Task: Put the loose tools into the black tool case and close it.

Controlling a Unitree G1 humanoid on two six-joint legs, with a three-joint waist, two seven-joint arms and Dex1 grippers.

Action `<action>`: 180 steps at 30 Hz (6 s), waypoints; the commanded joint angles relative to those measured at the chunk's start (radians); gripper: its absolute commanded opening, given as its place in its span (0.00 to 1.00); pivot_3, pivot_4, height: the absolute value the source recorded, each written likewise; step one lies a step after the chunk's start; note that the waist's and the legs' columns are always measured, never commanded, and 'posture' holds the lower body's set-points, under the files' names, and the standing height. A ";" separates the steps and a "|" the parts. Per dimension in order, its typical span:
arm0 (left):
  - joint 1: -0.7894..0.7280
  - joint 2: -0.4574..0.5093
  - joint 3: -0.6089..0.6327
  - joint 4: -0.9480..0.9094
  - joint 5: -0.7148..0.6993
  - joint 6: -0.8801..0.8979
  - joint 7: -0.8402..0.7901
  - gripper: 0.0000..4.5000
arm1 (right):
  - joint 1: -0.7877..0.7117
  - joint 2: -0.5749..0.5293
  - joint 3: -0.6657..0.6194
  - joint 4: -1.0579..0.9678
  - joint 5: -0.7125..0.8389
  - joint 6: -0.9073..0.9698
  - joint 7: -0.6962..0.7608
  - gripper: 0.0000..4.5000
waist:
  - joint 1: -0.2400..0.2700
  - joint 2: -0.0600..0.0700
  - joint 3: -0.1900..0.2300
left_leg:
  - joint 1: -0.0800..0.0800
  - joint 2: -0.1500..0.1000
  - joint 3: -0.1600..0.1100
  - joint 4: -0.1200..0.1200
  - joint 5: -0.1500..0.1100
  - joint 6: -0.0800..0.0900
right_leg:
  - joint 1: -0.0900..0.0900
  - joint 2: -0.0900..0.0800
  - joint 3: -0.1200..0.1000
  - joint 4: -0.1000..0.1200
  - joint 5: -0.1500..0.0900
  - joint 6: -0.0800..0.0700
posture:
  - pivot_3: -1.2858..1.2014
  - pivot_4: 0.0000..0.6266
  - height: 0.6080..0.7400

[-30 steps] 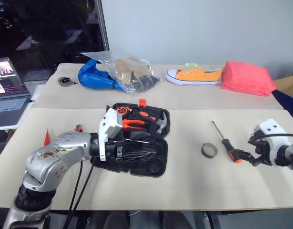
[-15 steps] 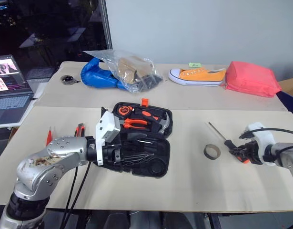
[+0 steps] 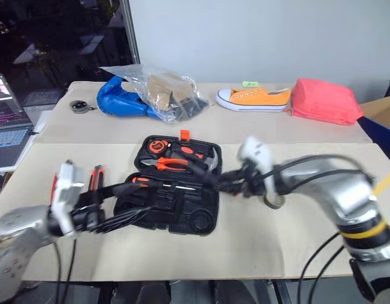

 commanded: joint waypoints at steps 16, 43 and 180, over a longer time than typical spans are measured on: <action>0.250 -0.056 0.151 -0.086 0.049 -0.107 -0.035 0.83 | -0.181 0.117 0.183 0.196 -0.258 -0.088 0.194 0.22 | -0.004 -0.003 -0.002 | 0.009 0.002 0.005 -0.001 -0.001 0.001 | 0.006 -0.003 -0.002 0.001 0.000 -0.001 | 0.52 0.24 1.00; 0.202 -0.051 0.065 -0.086 0.048 -0.110 0.013 0.83 | -0.155 0.356 0.056 0.151 -0.168 0.067 0.045 0.22 | -0.047 -0.003 -0.002 | 0.012 0.004 0.000 -0.003 -0.002 0.001 | 0.002 0.006 0.001 0.015 -0.005 -0.009 | 0.52 0.24 1.00; -0.307 -0.234 0.038 0.332 0.377 0.272 0.889 0.83 | 0.173 0.164 -0.326 -0.044 0.152 -0.547 0.297 0.99 | 0.000 -0.008 0.003 | 0.008 0.001 -0.006 -0.003 -0.007 -0.006 | 0.004 0.000 -0.002 0.010 -0.004 -0.008 | 0.52 0.24 1.00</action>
